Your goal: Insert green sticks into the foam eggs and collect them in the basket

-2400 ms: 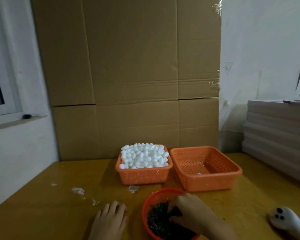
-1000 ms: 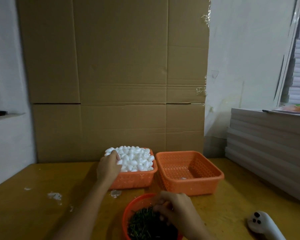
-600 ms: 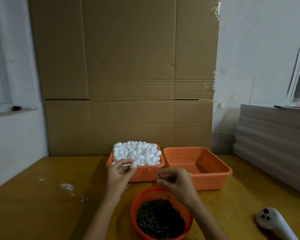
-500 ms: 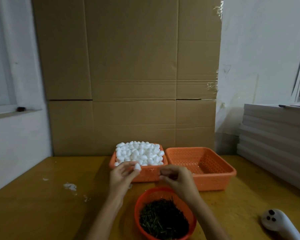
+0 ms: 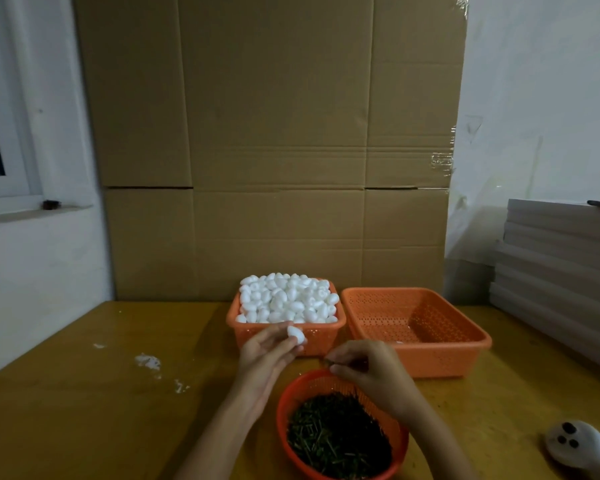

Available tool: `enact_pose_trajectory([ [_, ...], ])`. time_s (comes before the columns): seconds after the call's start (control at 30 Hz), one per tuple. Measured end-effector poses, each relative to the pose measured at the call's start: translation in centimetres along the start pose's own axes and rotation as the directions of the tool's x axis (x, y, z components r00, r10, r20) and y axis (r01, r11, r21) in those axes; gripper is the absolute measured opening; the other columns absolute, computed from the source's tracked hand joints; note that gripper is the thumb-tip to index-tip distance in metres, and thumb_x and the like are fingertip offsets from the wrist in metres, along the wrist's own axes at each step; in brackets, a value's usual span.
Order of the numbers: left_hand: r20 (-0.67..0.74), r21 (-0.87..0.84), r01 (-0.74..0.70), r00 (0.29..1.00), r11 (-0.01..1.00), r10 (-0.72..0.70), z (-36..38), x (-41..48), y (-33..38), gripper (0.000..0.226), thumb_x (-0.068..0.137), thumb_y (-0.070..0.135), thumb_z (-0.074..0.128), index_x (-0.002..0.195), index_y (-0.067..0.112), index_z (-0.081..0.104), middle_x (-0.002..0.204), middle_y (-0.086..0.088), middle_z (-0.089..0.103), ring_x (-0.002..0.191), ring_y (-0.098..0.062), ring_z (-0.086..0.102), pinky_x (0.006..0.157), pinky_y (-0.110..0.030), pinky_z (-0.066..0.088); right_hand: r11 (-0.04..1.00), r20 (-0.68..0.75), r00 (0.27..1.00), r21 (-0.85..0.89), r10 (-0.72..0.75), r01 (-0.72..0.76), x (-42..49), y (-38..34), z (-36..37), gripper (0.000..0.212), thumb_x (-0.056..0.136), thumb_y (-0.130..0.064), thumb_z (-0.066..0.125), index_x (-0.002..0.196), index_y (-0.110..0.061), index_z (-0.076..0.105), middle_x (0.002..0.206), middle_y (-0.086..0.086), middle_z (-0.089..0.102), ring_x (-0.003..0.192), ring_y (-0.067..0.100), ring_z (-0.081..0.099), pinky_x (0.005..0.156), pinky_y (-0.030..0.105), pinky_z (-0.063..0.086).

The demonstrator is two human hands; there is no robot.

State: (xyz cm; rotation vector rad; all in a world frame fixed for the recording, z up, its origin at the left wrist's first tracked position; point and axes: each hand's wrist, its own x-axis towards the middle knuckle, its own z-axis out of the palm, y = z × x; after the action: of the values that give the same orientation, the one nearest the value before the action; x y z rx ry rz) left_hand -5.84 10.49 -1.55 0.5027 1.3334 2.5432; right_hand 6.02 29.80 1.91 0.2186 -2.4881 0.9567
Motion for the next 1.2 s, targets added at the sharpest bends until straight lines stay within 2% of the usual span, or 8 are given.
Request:
enact_pose_trajectory([
  [0.23, 0.066, 0.046, 0.005, 0.998, 0.999, -0.008, 0.0, -0.2, -0.2, 0.048, 0.074, 0.002, 0.087, 0.121, 0.003, 0.074, 0.121, -0.022, 0.075, 0.113, -0.037, 0.074, 0.085, -0.032, 0.063, 0.987, 0.089, 0.996, -0.163, 0.016, -0.001, -0.7, 0.3, 0.2, 0.019, 0.089, -0.025, 0.081, 0.103, -0.037, 0.080, 0.097, -0.028, 0.074, 0.097, -0.010, 0.066, 0.089, 0.018, 0.054],
  [0.37, 0.090, 0.092, -0.013, 0.996, 0.996, 0.005, 0.2, -0.4, 0.1, 0.037, 0.072, 0.003, 0.087, 0.108, 0.011, 0.082, 0.119, -0.019, 0.077, 0.111, -0.034, 0.076, 0.085, -0.030, 0.062, 0.988, 0.085, 0.996, -0.154, 0.022, -0.009, -0.8, 0.2, 0.2, 0.019, 0.088, -0.025, 0.082, 0.101, -0.038, 0.079, 0.095, -0.029, 0.074, 0.096, -0.010, 0.066, 0.087, 0.016, 0.053],
  [0.53, 0.156, 0.203, -0.075, 0.987, 0.976, 0.043, 0.4, -0.8, 0.3, 0.035, 0.072, 0.011, 0.093, 0.106, 0.015, 0.083, 0.119, -0.015, 0.078, 0.116, -0.029, 0.074, 0.089, -0.029, 0.061, 0.990, 0.055, 0.998, -0.143, 0.023, -0.015, -0.8, 0.2, 0.1, 0.020, 0.087, -0.023, 0.082, 0.101, -0.038, 0.079, 0.094, -0.029, 0.074, 0.095, -0.010, 0.067, 0.085, 0.013, 0.052],
  [0.77, 0.231, 0.407, -0.214, 0.965, 0.888, 0.126, 0.6, -1.3, 0.5, 0.025, 0.085, 0.005, 0.084, 0.104, 0.020, 0.084, 0.117, -0.004, 0.079, 0.118, -0.018, 0.072, 0.096, -0.028, 0.058, 0.993, 0.028, 1.000, -0.114, 0.009, -0.006, -1.0, 0.0, -0.1, 0.019, 0.088, -0.023, 0.081, 0.102, -0.036, 0.080, 0.094, -0.030, 0.074, 0.094, -0.009, 0.068, 0.084, 0.011, 0.051],
  [0.9, 0.247, 0.445, -0.253, 0.957, 0.859, 0.154, 0.8, -1.4, 0.7, 0.027, 0.084, -0.002, 0.083, 0.100, 0.020, 0.085, 0.114, -0.003, 0.080, 0.116, -0.016, 0.073, 0.096, -0.023, 0.056, 0.993, 0.024, 1.000, -0.118, 0.008, -0.005, -1.1, -0.1, -0.2, 0.019, 0.088, -0.023, 0.081, 0.102, -0.035, 0.080, 0.094, -0.026, 0.075, 0.094, -0.007, 0.068, 0.084, 0.012, 0.052],
  [1.0, 0.254, 0.471, -0.262, 0.955, 0.842, 0.154, 0.9, -1.6, 0.7, 0.026, 0.084, 0.003, 0.085, 0.100, 0.024, 0.084, 0.113, -0.001, 0.080, 0.114, -0.016, 0.073, 0.095, -0.023, 0.056, 0.993, 0.023, 1.000, -0.119, 0.004, -0.002, -1.1, -0.2, -0.2, 0.019, 0.088, -0.023, 0.082, 0.102, -0.036, 0.080, 0.093, -0.028, 0.074, 0.095, -0.008, 0.067, 0.083, 0.010, 0.050],
  [1.13, 0.254, 0.470, -0.239, 0.959, 0.850, 0.129, 1.0, -1.7, 0.7, 0.039, 0.081, 0.004, 0.087, 0.109, 0.030, 0.080, 0.115, -0.002, 0.080, 0.115, -0.018, 0.073, 0.098, -0.033, 0.057, 0.991, 0.043, 0.999, -0.132, 0.013, -0.008, -1.2, -0.2, -0.3, 0.020, 0.089, -0.022, 0.081, 0.103, -0.036, 0.081, 0.096, -0.026, 0.075, 0.096, -0.010, 0.067, 0.085, 0.010, 0.050],
  [1.2, 0.254, 0.472, -0.228, 0.960, 0.852, 0.117, 1.0, -1.6, 0.7, 0.046, 0.080, 0.001, 0.087, 0.117, 0.026, 0.075, 0.116, -0.003, 0.079, 0.117, -0.019, 0.073, 0.102, -0.039, 0.054, 0.990, 0.041, 0.999, -0.137, 0.017, -0.011, -1.2, -0.1, -0.3, 0.020, 0.089, -0.023, 0.081, 0.104, -0.036, 0.080, 0.096, -0.026, 0.075, 0.096, -0.010, 0.066, 0.085, 0.009, 0.049],
])
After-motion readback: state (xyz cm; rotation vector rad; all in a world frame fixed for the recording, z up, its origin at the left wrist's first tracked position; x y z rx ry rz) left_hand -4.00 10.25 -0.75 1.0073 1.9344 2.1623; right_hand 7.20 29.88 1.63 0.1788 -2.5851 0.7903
